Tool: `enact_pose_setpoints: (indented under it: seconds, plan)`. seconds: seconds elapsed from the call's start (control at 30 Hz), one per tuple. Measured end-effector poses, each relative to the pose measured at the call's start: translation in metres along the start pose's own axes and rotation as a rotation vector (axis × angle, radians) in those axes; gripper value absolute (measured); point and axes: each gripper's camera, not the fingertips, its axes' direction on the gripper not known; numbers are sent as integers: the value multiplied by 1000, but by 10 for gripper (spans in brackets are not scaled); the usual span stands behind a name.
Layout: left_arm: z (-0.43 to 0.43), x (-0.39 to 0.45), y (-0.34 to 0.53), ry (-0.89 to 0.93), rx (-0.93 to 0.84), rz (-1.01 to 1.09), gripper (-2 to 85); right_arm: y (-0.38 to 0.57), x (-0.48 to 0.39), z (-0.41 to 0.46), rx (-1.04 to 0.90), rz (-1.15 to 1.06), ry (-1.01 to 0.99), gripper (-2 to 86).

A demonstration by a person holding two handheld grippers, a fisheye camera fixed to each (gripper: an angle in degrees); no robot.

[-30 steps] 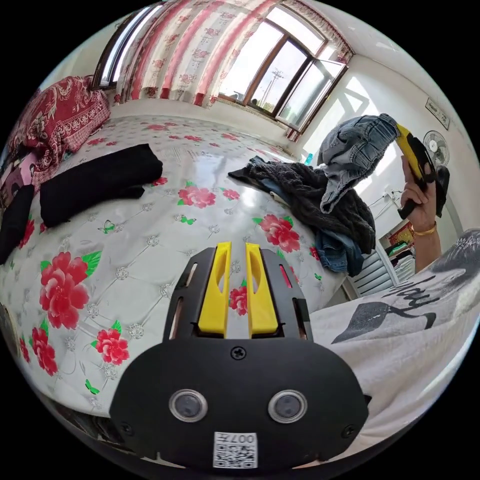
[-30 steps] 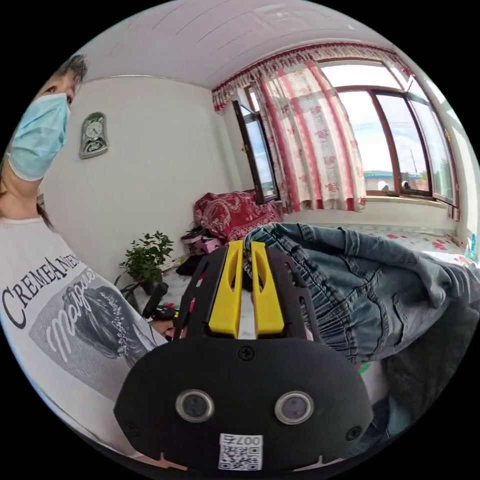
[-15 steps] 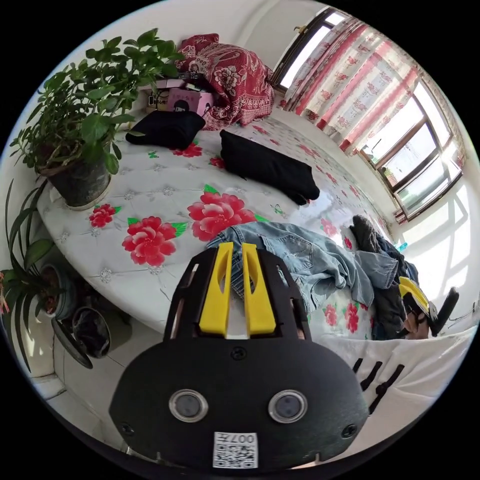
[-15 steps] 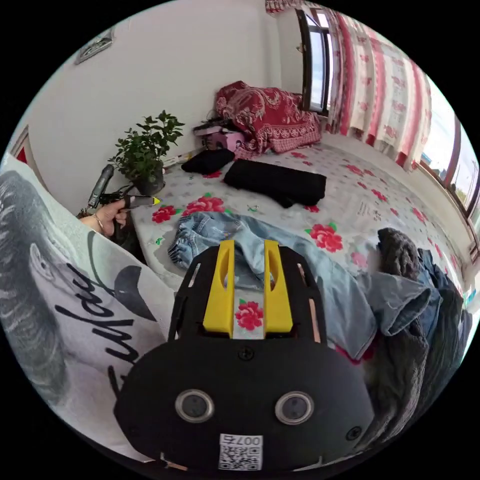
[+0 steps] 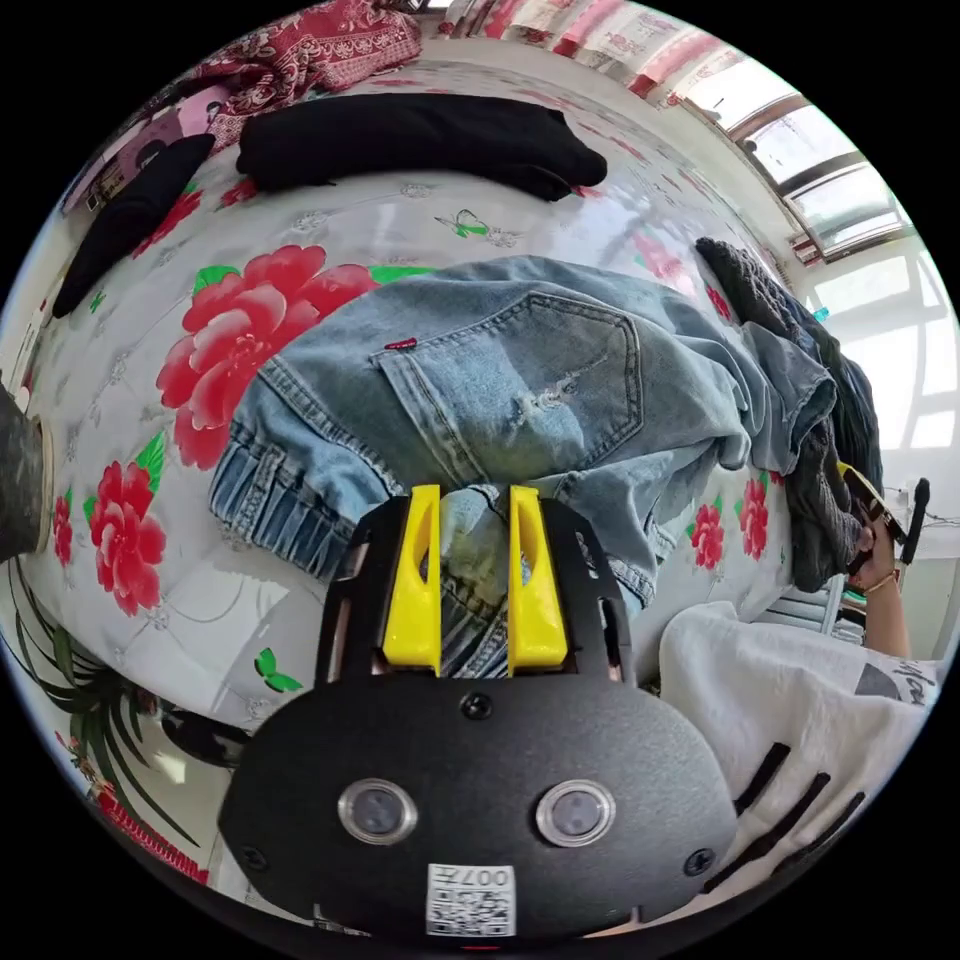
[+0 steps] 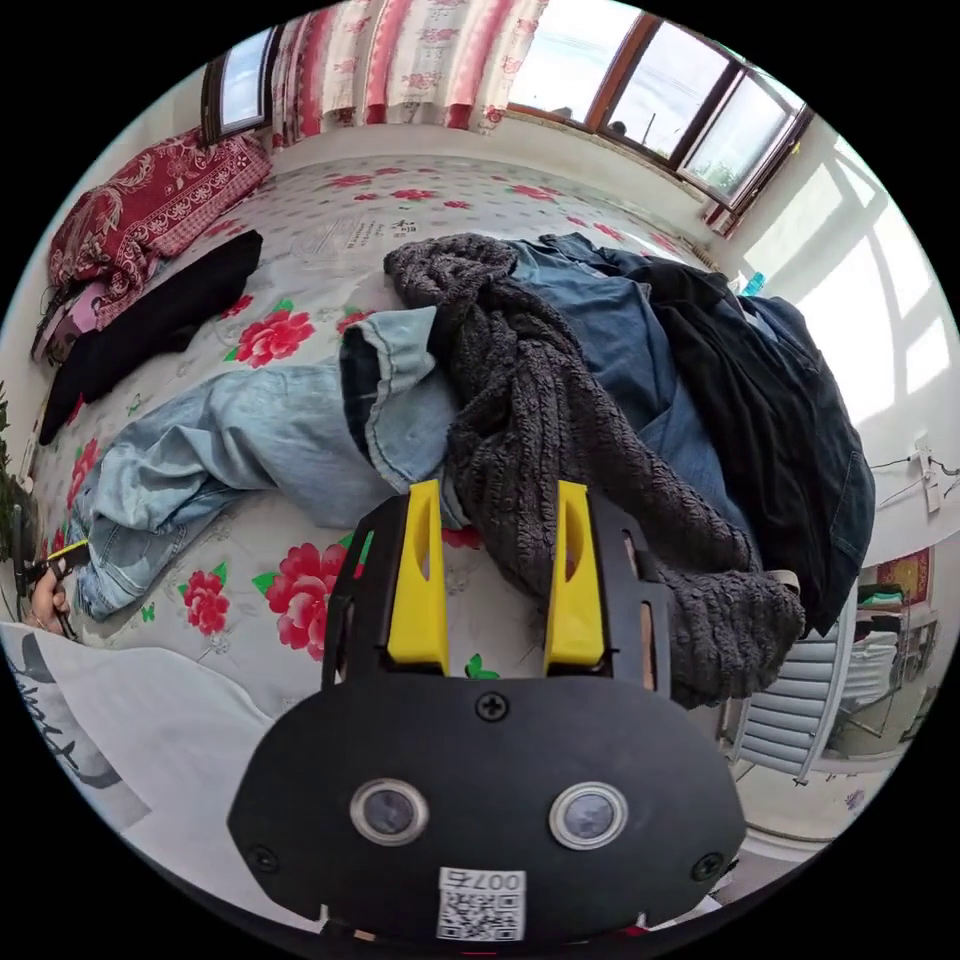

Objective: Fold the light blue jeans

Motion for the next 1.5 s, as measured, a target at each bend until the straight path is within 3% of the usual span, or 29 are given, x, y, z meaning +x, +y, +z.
enact_pose_setpoints:
  seconds: [0.17,0.23,0.33,0.47,0.53,0.63,0.73,0.87,0.97,1.03,1.2,1.3,1.4,1.5]
  plan:
    - [-26,7,-23,-29,15,-19,31,-40,21,96,-218,-55,56,107]
    - [-66,7,-18,-46,115,-42,22,-51,35,153,-371,-46,67,83]
    - [-125,7,-10,-52,258,-96,16,-85,68,160,-401,-85,-24,69]
    - [-192,24,1,-176,427,-113,18,-146,204,47,-58,167,-43,67]
    - [-222,37,13,-259,537,-127,27,-163,311,-50,151,315,89,70]
    - [-217,33,31,-339,543,-216,31,-150,426,-147,374,618,220,83]
    - [-206,18,59,-260,521,-397,40,-128,479,-182,429,817,353,91]
    - [-203,19,77,-240,516,-426,60,-121,422,-144,423,584,345,100]
    - [-203,15,64,-246,461,-411,76,-111,303,-60,389,243,55,110]
    - [-203,9,43,-238,450,-384,84,-102,191,23,241,34,-247,119]
    - [-191,-11,-22,-190,382,-331,112,-85,-7,132,-53,-178,-649,119]
    - [-177,-28,-62,-198,327,-313,119,-90,-62,162,-114,-214,-577,82]
    - [-160,-52,-94,-209,257,-350,114,-114,-69,192,-261,-165,-632,27]
    - [-148,-77,-112,-219,240,-440,111,-151,-35,171,-121,-120,-545,15]
